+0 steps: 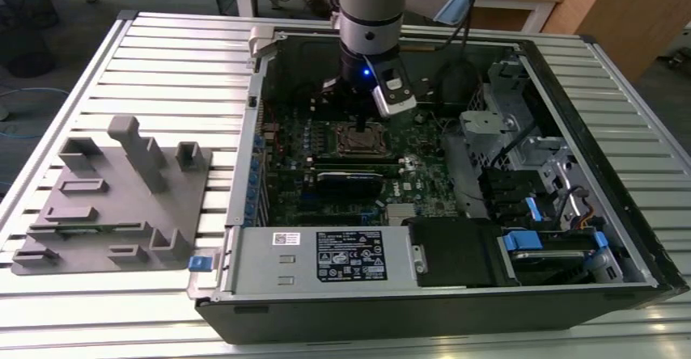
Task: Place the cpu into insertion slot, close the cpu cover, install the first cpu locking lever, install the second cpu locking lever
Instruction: 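Install the first cpu locking lever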
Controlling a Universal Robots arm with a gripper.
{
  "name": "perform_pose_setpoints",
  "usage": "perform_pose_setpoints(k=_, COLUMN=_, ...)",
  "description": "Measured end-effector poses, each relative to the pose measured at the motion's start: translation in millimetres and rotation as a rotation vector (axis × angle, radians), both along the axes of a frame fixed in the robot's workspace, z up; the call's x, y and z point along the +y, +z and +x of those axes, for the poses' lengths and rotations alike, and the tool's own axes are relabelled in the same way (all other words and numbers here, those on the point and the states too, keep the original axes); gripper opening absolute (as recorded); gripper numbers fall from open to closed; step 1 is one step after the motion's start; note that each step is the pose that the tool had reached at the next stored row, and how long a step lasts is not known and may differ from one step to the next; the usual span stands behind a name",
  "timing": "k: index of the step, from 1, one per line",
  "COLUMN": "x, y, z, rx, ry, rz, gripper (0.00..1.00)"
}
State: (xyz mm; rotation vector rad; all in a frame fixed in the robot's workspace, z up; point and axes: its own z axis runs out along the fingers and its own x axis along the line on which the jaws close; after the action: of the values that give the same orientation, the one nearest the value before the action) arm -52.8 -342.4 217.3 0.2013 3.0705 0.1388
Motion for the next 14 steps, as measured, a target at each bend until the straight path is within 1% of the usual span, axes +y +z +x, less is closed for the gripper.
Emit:
perform_pose_setpoints(k=5, x=-0.1, y=-0.9, z=0.0, rx=0.0001, ry=0.063, rz=-0.0005, gripper=0.11)
perform_pose_setpoints(k=7, x=-0.2, y=-1.3, z=0.1, rx=0.0009, ry=0.080, rz=-0.0024, gripper=0.11)
perform_pose_setpoints(k=9, x=-0.5, y=-1.3, z=1.1, rx=0.0025, ry=0.087, rz=-0.0039, gripper=0.11)
perform_pose_setpoints(k=14, x=-1.1, y=-1.4, z=3.7, rx=0.0026, ry=0.087, rz=-0.0036, gripper=0.11)
